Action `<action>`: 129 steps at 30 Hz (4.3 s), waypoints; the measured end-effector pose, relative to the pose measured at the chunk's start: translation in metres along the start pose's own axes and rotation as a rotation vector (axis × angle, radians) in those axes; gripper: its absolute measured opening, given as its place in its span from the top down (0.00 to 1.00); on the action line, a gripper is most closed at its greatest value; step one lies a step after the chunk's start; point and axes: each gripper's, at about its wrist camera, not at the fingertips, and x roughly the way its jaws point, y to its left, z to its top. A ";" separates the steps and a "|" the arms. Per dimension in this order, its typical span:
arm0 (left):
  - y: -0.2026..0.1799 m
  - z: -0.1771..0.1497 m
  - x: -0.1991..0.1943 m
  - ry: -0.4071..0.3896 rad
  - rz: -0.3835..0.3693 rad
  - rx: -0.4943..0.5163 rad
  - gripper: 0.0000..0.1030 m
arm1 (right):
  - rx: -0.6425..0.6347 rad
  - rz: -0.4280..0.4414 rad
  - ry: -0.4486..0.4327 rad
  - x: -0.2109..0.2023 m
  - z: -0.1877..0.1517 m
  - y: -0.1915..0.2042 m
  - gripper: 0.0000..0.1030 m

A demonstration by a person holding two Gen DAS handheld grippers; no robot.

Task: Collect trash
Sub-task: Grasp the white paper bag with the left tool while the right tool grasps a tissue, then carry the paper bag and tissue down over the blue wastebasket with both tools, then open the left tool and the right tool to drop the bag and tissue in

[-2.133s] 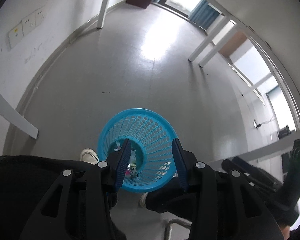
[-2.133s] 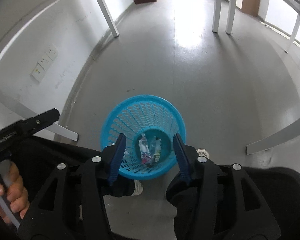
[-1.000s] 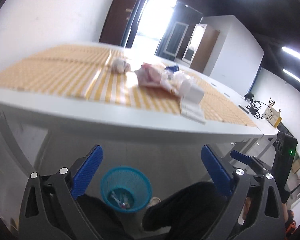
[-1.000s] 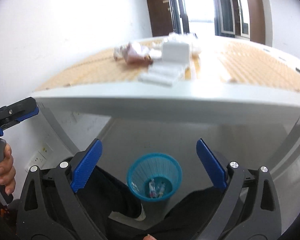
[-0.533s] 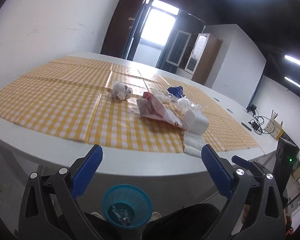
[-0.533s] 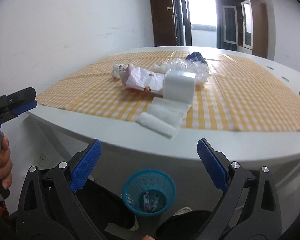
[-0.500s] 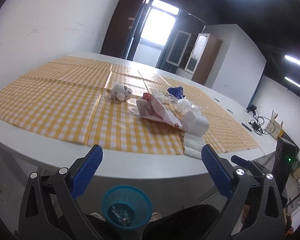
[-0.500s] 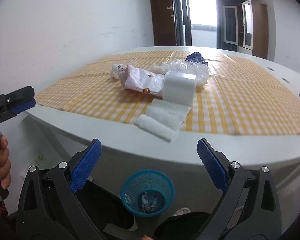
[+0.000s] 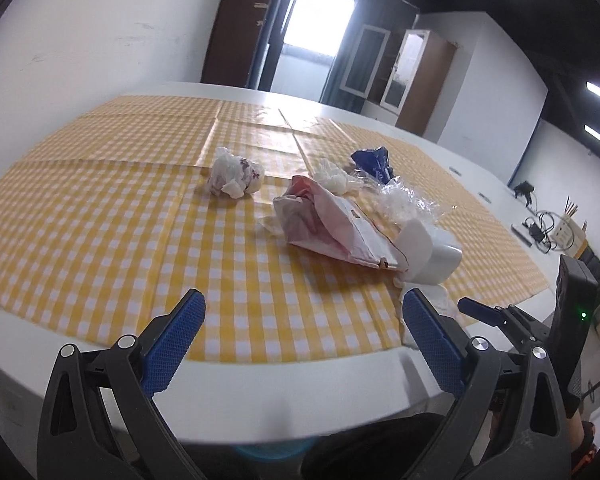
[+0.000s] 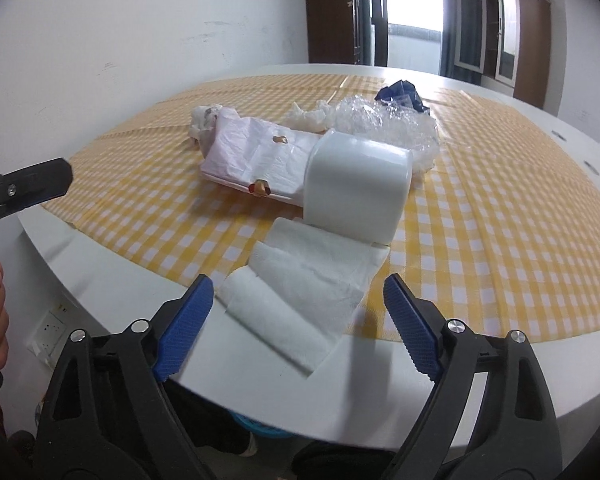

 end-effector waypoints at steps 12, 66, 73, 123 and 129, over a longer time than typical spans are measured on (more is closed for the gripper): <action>-0.027 0.034 0.082 0.099 -0.053 0.025 0.24 | -0.036 -0.032 0.010 0.005 -0.001 0.010 0.65; -0.019 -0.181 -0.124 0.075 -0.053 0.085 0.98 | 0.004 0.078 0.062 -0.088 -0.160 0.031 0.93; -0.010 -0.201 -0.093 0.161 -0.043 0.076 0.98 | 0.005 0.047 0.152 -0.052 -0.178 0.024 0.93; 0.066 -0.270 0.264 0.797 0.132 -0.045 0.98 | 0.388 0.032 0.802 0.303 -0.253 -0.043 0.93; 0.071 -0.269 0.268 0.779 0.128 -0.094 0.89 | 0.430 0.059 0.800 0.317 -0.257 -0.051 0.74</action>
